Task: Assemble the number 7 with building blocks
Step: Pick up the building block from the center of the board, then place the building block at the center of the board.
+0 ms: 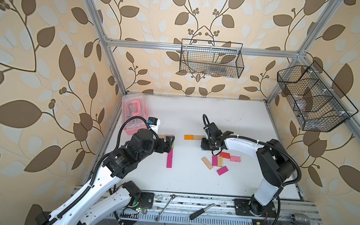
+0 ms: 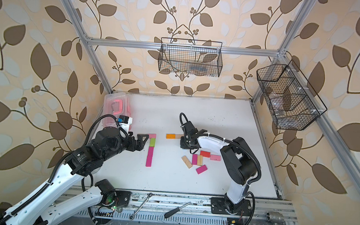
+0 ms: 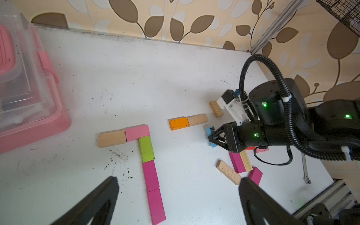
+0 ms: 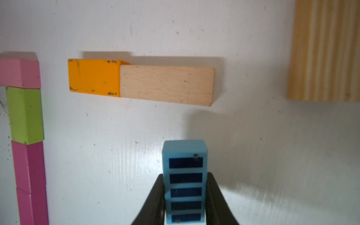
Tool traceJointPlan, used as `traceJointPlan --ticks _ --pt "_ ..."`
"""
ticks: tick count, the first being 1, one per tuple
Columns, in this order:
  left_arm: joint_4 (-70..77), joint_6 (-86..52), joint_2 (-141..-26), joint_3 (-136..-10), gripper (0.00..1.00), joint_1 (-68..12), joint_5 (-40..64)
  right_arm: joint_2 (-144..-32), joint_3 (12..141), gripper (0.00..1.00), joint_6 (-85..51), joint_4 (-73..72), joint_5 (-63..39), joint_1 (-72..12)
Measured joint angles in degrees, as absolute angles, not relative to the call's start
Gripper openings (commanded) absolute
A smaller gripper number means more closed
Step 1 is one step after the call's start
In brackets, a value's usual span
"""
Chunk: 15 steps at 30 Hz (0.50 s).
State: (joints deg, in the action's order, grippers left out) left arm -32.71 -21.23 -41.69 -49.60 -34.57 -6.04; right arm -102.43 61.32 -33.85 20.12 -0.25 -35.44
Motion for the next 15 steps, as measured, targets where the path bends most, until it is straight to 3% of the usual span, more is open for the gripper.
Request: traceJointPlan --ticks 4,6,11,15 --pt "-32.7 -21.2 -41.8 -49.6 0.99 -34.6 -6.0 -103.0 61.6 0.04 -33.4 20.5 0.1 -35.4" --pt "-32.7 -21.2 -41.8 -49.6 0.99 -34.6 -6.0 -103.3 61.6 0.11 -33.3 20.7 0.1 -35.4" --pt "-32.7 -21.2 -41.9 -49.6 0.99 -34.6 -6.1 -103.3 61.6 0.49 -33.2 20.9 0.3 -35.6" --pt "-32.7 -21.2 -41.9 -49.6 0.99 -34.6 -6.1 -102.1 61.6 0.66 -32.3 21.4 1.6 -36.1"
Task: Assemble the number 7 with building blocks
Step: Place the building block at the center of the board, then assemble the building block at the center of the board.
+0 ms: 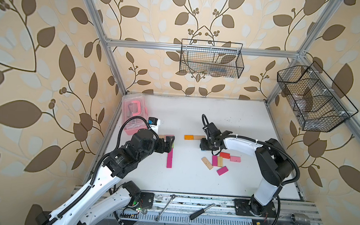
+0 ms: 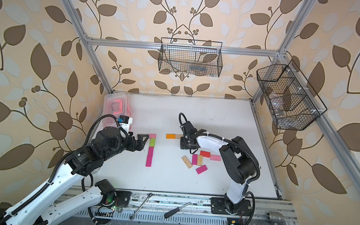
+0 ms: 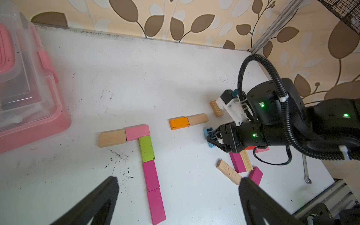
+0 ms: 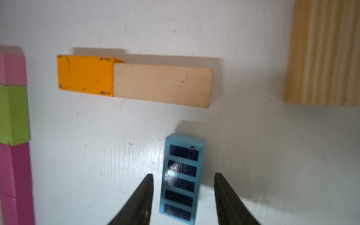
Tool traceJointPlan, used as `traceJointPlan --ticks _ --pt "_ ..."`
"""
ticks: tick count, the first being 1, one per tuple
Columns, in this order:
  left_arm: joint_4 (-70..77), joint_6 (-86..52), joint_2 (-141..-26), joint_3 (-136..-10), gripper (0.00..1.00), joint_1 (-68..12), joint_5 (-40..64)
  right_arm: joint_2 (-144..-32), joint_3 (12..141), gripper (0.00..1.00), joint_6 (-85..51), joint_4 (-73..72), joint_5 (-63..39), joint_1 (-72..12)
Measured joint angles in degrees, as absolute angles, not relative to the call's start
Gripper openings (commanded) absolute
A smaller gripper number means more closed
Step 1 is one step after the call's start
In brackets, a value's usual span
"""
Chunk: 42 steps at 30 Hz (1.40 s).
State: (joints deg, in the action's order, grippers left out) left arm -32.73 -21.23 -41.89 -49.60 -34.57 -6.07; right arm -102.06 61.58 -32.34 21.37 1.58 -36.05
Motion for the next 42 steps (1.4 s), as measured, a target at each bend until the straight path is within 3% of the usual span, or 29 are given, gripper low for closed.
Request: traceJointPlan --ticks 4,5,14,19,26,29,38,40,42 --pt "-32.7 -21.2 -41.9 -49.6 0.99 -34.6 -6.1 -98.6 61.6 0.98 -32.1 21.8 3.0 -36.4" --pt "-32.7 -21.2 -42.0 -49.6 0.99 -34.6 -6.1 -97.3 61.5 1.0 -31.9 21.9 3.4 -36.5" --pt "-32.7 -21.2 -42.1 -49.6 0.99 -34.6 -6.1 -86.7 59.4 1.0 -30.2 20.6 5.0 -37.0" --pt "-32.7 -21.3 -42.1 -49.6 0.99 -34.6 -5.9 -81.8 46.5 1.0 -32.9 11.9 -0.8 -33.4" --pt "-25.3 -22.4 -45.4 -45.3 0.99 -34.6 2.4 -76.8 42.9 0.99 -30.6 14.1 -2.3 -30.6" --pt "-20.3 -24.5 -50.9 -42.9 0.99 -34.6 7.6 -74.9 42.9 0.87 -27.8 15.6 -1.9 -30.3" --pt "-2.5 -31.9 -70.1 -37.6 0.99 -37.6 17.1 -74.9 41.6 0.29 -21.3 16.3 -1.6 -30.2" --pt "0.9 -32.9 -74.5 -37.7 0.88 -38.9 17.8 -76.1 40.9 0.22 -20.8 14.8 -2.8 -30.3" --pt "4.1 -34.5 -79.5 -37.9 0.67 -39.9 18.3 -78.1 40.8 0.18 -20.4 13.6 -4.1 -30.3"
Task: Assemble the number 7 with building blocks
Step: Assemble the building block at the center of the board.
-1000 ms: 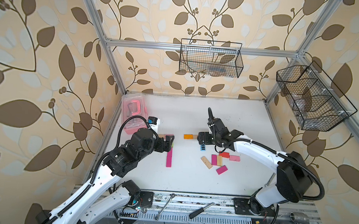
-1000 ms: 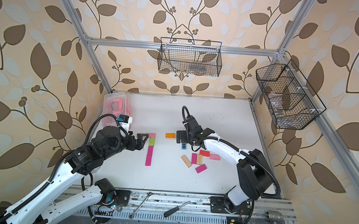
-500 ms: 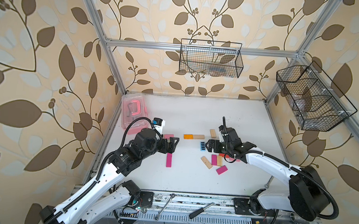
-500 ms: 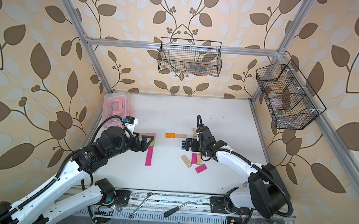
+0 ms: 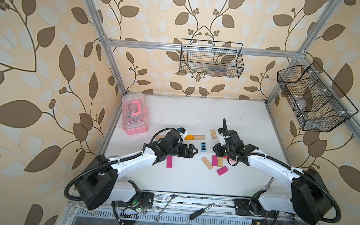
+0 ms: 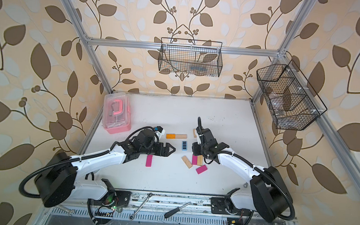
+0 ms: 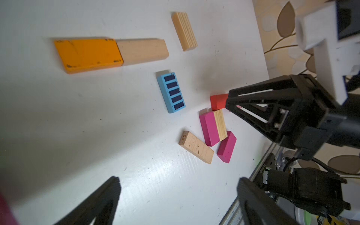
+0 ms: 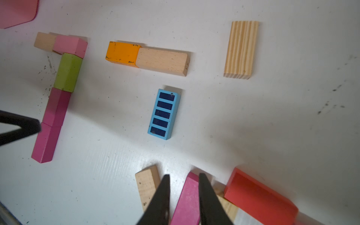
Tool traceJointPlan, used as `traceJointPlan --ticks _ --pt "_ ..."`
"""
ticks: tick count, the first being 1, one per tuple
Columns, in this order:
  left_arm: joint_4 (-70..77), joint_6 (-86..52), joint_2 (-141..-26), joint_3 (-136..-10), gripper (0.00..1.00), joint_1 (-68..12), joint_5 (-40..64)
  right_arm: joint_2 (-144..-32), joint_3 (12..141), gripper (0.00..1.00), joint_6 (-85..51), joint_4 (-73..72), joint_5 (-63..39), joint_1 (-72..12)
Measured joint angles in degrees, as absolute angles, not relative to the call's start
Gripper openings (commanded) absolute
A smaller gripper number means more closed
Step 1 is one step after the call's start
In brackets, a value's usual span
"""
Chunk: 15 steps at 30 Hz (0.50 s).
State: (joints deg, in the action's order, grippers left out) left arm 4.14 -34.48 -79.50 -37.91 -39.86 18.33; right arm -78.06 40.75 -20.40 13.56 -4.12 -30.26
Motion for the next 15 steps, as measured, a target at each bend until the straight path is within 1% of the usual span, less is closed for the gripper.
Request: traceJointPlan --ticks 1,2,5,9,15 --pt "5.2 -34.9 -81.4 -38.1 0.57 -39.9 18.7 -78.9 40.8 0.18 -20.3 13.0 -4.6 -30.2" --pt "6.4 -35.6 -84.0 -38.4 0.5 -40.2 19.0 -80.0 40.8 0.18 -20.3 12.2 -5.1 -30.2" --pt "8.2 -36.8 -90.3 -39.8 0.42 -40.5 19.1 -82.2 40.8 0.18 -20.1 10.4 -6.4 -30.2" --pt "8.4 -37.5 -96.2 -43.2 0.41 -40.5 18.9 -84.4 40.8 0.18 -20.1 7.4 -8.1 -30.2" --pt "8.7 -37.7 -99.2 -47.1 0.39 -40.5 16.8 -89.6 40.8 0.14 -20.1 4.0 -10.7 -29.6"
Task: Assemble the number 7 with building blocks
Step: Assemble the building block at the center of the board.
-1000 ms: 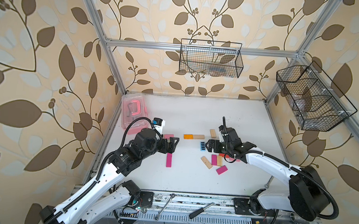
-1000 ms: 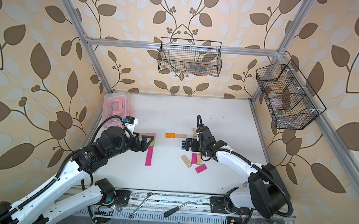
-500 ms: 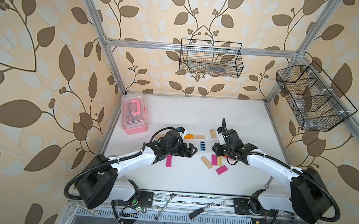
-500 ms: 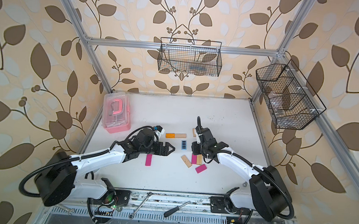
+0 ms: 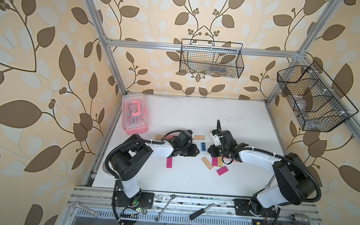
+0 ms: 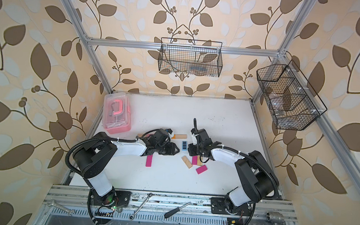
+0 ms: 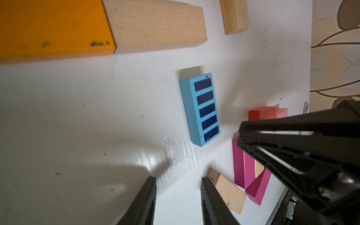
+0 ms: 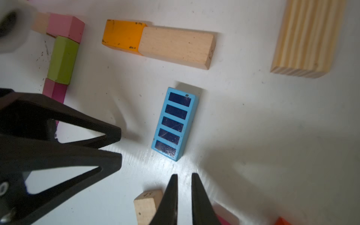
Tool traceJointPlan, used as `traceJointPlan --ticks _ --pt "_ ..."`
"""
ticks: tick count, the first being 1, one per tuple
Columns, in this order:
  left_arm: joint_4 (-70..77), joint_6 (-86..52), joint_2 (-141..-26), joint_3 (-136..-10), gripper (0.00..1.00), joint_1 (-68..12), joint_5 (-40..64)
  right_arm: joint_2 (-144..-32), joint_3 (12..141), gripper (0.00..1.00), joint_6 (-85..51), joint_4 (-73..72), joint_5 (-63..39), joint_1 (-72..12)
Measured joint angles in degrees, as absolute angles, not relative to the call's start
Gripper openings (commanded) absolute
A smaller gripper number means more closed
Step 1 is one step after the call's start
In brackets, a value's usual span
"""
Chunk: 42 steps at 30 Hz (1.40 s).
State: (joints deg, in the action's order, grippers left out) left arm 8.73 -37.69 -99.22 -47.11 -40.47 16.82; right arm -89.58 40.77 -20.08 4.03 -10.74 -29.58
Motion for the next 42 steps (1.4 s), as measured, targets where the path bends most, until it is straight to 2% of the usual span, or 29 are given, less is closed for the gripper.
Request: traceJointPlan --ticks 7,29,42 --pt "6.7 -38.1 -101.8 -50.8 0.27 -40.5 13.5 -93.4 41.5 0.11 -20.1 1.8 -13.0 -27.4" --pt "3.0 -38.2 -106.8 -57.1 0.15 -40.5 12.0 -97.1 44.6 0.12 -19.8 0.3 -15.5 -27.2" --pt "0.5 -38.4 -108.3 -59.8 0.13 -40.6 12.0 -98.5 45.7 0.11 -19.4 -0.3 -16.5 -27.0"
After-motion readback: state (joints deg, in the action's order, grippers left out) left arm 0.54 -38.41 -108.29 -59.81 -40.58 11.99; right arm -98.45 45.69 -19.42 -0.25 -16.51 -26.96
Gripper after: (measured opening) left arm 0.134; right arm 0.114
